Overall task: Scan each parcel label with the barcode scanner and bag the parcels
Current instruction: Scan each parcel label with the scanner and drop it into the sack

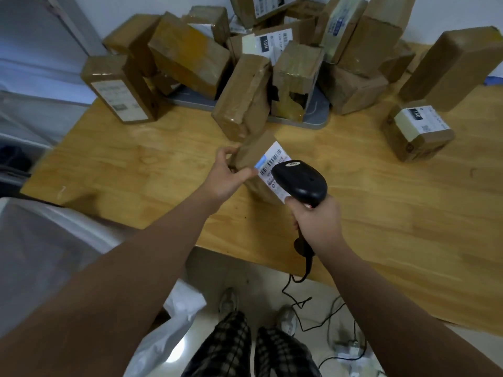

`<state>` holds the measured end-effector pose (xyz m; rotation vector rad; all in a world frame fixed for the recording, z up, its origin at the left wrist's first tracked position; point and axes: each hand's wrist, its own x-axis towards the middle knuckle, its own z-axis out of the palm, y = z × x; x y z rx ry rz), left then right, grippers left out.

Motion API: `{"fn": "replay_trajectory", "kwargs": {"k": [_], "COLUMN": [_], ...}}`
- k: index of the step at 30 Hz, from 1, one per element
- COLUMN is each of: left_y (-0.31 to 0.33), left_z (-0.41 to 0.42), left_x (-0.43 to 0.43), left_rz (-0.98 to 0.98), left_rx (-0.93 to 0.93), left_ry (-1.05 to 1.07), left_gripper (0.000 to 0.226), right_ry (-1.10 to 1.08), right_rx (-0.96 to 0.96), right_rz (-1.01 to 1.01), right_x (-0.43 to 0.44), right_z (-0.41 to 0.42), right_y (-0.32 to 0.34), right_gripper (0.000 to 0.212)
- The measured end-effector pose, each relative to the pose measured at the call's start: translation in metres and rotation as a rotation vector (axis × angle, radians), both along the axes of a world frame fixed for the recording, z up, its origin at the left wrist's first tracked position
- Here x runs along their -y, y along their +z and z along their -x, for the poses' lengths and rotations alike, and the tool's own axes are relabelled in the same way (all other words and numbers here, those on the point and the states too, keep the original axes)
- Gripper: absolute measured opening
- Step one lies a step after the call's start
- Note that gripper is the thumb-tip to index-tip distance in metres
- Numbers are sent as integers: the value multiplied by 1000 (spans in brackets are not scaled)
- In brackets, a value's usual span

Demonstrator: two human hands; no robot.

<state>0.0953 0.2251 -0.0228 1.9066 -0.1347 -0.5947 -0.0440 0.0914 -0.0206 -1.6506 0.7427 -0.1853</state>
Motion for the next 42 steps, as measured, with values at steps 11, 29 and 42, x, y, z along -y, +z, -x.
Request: {"fn": "replay_trajectory", "kwargs": {"k": [11, 29, 42], "left_y": [-20, -188, -196], "left_z": [94, 151, 152], "left_x": [-230, -432, -449], "left_rz": [13, -326, -448], "left_rx": [-33, -179, -198], "left_ry": [281, 595, 643], "left_gripper": [111, 104, 101], "right_ry": [439, 487, 250], "right_rx": [-27, -365, -229], "right_rz": [-190, 40, 217], "right_x": [-165, -292, -332], "right_z": [22, 14, 56], "right_y": [-43, -206, -173], "right_gripper": [22, 58, 42]}}
